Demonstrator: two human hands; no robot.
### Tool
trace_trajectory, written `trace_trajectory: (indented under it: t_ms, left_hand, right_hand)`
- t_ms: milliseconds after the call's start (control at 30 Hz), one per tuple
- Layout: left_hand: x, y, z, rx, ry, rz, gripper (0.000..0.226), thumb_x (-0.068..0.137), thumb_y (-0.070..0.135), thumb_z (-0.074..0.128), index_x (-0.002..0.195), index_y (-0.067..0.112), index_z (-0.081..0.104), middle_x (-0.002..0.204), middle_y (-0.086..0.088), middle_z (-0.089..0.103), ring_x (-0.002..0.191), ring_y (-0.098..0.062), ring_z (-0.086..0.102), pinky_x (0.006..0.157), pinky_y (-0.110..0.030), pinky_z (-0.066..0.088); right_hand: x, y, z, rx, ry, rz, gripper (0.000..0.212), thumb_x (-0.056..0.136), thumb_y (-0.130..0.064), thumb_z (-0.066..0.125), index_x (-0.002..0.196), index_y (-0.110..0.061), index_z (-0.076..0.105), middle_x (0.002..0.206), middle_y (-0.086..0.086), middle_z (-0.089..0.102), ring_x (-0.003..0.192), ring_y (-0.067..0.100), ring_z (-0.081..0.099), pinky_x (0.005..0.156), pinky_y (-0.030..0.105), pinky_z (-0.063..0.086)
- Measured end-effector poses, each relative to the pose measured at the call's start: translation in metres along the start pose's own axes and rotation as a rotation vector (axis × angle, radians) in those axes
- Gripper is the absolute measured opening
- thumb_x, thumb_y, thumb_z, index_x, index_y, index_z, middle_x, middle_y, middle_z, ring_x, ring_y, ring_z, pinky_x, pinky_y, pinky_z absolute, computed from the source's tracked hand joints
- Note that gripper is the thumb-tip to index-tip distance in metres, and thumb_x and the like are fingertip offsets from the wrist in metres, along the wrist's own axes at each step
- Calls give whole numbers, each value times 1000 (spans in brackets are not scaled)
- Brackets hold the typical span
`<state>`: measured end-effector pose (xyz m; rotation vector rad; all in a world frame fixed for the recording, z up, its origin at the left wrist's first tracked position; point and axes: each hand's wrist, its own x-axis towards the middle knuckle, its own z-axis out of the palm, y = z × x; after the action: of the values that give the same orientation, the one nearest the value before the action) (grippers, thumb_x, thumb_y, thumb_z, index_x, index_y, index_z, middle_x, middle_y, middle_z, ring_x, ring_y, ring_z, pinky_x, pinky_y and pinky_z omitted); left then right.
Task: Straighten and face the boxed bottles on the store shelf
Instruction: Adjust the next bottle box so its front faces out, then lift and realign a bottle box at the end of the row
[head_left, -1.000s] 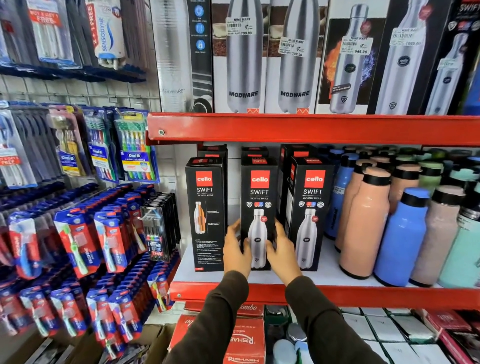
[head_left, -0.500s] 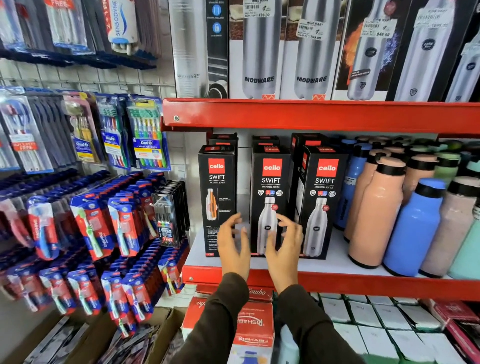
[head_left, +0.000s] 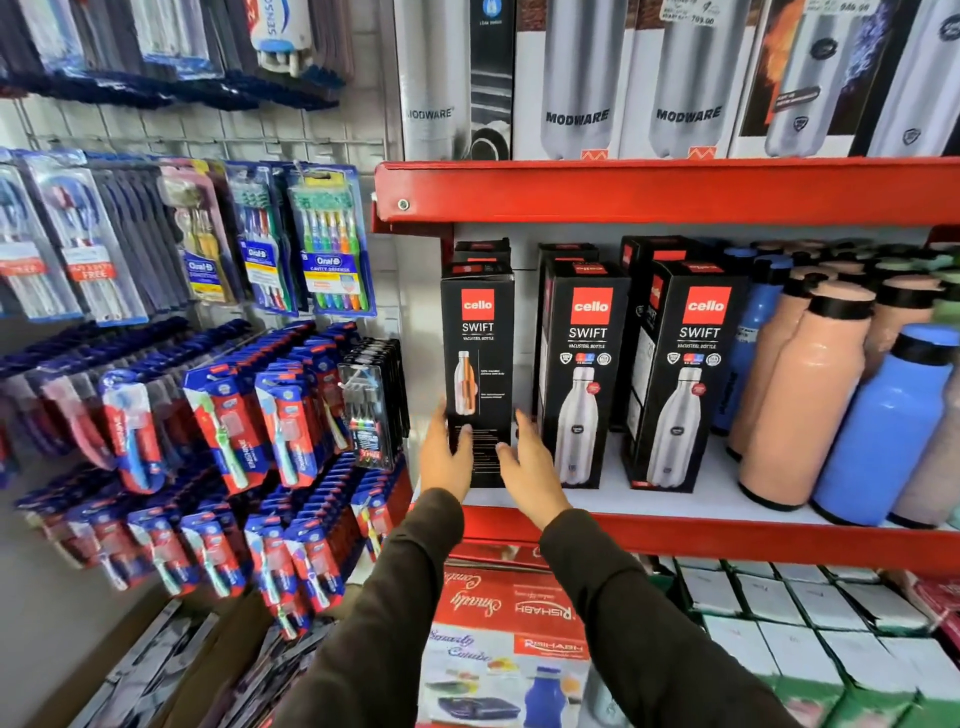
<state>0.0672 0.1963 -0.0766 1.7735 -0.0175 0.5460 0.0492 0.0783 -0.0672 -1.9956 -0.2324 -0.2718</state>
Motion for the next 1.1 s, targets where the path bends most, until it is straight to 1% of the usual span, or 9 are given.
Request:
trace_trajectory:
  t_ms: [100,167,267,367,567,800,900,967,1100]
  left_hand:
    - [6,-4,-8,-56,-50,-26,47,95,13,55,141,11,44,134,-12,59,125,-22,56,98,-19,45]
    - [9,-5,-14,-99,-74,-33,47,93,14,58,139,11,47,134,-9,60,124,-21,57,93,-11,45]
    - [11,-5,-20,-163,-86,-39,47,91,18,62,137,16,51,134,-4,61,124,-18,57,100,-21,47]
    - [11,-2,-26,-193,-53,-18,46,87,21,68,132,19,57,126,2,66,116,-13,63,84,-7,51]
    - [13,5,-34,-287,55,-49,55,64,39,85,116,30,68,108,11,73,105,-8,69,87,-33,59]
    - [6,14,-39,-230,92,59,41,76,47,75,112,31,69,108,12,72,97,-1,68,80,-16,54]
    - [15,3,-43,-187,49,70,41,97,32,50,137,23,50,137,3,56,123,-8,53,97,-8,40]
    - [26,-7,-44,-161,-53,12,46,100,24,43,146,20,37,151,-1,41,138,-13,39,115,-25,29]
    - [45,-4,-46,-228,-197,-89,47,100,16,41,147,14,33,144,3,40,133,-11,37,116,-32,25]
  right_hand:
    - [3,3,5,7,6,5,59,96,-3,48,150,-16,27,139,1,47,126,7,44,96,10,31]
    - [4,7,10,11,35,-4,64,92,-2,54,149,-16,30,140,6,50,130,15,49,100,18,37]
    - [4,6,15,16,93,-54,73,84,-1,65,147,-17,32,139,7,50,131,18,49,108,28,40]
    - [8,0,18,-15,133,-109,83,77,-11,77,147,-19,33,137,4,49,129,15,48,110,31,40]
    - [14,-13,27,16,206,-136,99,61,-32,90,142,-22,34,131,-3,53,122,9,51,101,27,45]
    - [13,-21,27,72,303,-129,96,59,-31,91,137,-21,36,123,-9,54,116,6,54,97,23,47]
    - [9,-23,25,78,278,-127,97,58,-23,91,138,-19,36,119,-14,49,115,4,49,95,15,37]
    - [9,-24,26,64,246,-125,98,58,-24,90,139,-20,35,120,-14,48,115,3,48,95,14,37]
    - [17,-28,23,38,154,-175,103,68,-22,84,149,-25,21,139,-10,43,128,2,40,107,19,34]
